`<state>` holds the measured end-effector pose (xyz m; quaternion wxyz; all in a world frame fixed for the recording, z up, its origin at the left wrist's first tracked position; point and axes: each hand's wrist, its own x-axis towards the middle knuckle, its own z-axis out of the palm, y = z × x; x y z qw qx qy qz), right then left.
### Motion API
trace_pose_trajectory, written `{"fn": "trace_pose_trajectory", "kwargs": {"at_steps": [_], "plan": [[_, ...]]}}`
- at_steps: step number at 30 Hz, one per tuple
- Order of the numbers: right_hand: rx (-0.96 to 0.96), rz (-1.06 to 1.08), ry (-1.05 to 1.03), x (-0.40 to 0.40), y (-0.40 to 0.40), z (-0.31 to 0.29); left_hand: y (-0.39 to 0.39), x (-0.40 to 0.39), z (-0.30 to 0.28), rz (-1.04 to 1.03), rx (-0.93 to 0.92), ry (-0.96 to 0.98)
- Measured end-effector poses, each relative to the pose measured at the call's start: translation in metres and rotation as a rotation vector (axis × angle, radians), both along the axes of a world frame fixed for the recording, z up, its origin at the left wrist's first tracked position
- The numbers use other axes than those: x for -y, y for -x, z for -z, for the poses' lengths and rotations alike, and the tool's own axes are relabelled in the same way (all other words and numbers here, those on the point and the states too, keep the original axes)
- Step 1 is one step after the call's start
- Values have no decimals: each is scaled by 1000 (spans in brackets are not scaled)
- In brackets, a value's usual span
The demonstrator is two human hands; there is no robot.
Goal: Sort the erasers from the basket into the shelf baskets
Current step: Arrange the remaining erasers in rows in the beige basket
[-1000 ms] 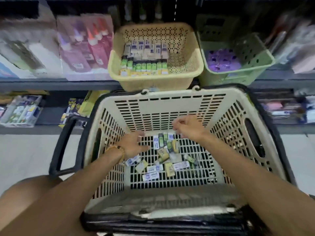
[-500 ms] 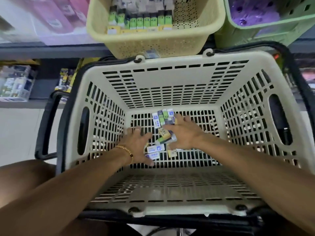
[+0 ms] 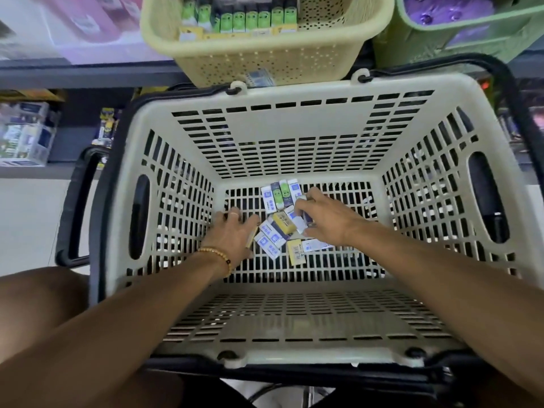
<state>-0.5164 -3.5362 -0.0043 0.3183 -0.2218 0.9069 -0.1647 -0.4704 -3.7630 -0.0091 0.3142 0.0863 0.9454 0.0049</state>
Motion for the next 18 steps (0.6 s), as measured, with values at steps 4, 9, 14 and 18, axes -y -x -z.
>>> {"fn": "trace_pose_trajectory", "kwargs": {"at_steps": [4, 9, 14, 18], "plan": [[59, 82, 50, 0, 3, 2, 11, 10, -3, -35, -23, -106], [98, 133, 87, -2, 7, 4, 23, -1, -10, -189, 65, -453], [86, 156, 75, -8, 15, 3, 20, -23, -2, 164, 55, -413], [69, 184, 35, -18, 20, 1, 25, -20, 5, 465, 6, -104]]}}
